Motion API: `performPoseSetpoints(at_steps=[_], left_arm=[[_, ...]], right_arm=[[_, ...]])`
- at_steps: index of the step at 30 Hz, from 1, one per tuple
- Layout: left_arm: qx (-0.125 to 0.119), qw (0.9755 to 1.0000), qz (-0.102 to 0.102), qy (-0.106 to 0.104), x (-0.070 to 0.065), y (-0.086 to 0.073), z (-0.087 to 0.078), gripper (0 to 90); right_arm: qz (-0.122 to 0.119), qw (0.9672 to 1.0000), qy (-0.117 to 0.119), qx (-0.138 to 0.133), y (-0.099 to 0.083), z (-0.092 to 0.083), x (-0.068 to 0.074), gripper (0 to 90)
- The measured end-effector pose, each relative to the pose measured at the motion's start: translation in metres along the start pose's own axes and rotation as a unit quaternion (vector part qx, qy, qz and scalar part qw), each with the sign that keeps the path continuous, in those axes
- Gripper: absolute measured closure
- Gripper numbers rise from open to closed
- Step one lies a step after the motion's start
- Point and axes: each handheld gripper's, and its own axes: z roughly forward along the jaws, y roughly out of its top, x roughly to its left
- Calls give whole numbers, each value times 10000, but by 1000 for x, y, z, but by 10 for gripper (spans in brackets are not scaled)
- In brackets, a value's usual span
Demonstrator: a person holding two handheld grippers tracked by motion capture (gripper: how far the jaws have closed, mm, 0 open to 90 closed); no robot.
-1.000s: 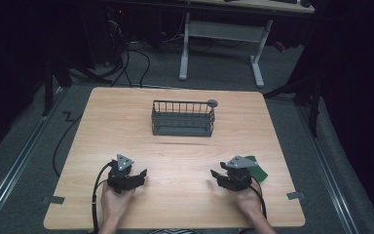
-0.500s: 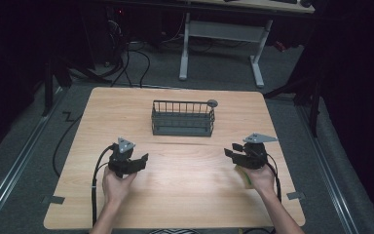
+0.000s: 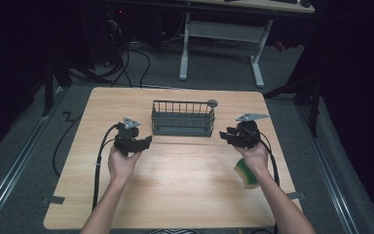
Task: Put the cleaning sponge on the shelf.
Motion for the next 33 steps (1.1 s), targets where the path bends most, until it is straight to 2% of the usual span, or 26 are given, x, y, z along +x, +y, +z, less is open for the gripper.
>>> performPoseSetpoints(at_steps=[5,9,15,17,20,23,26,28,31,33], left_arm=[[113,9998,-82,147,7,12,15,456],[53,9995,-299,85,16,12,25,521],[173,9993,-322,59,22,8,44,562],[243,9994,-234,90,20,10,50,548],[189,9997,-126,121,16,15,56,525],[172,9995,-262,99,16,14,62,529],[267,9992,-272,111,18,12,69,535],[229,9993,-280,96,18,11,71,551],[183,9993,-328,41,18,12,72,588],[266,9993,-266,34,17,14,74,603]], right_arm=[[-8,9997,-89,218,13,18,-5,595],[60,9993,-115,352,18,32,-9,602],[205,9977,-112,638,18,54,-16,628],[252,9972,-135,696,17,59,-17,628],[279,9968,-146,729,16,64,-18,628],[328,9966,-145,739,15,67,-18,631],[300,9967,-122,742,17,70,-17,637],[281,9966,-109,761,18,73,-16,642],[393,9964,-87,740,19,76,-17,665],[433,9963,-38,738,21,79,-18,684]])
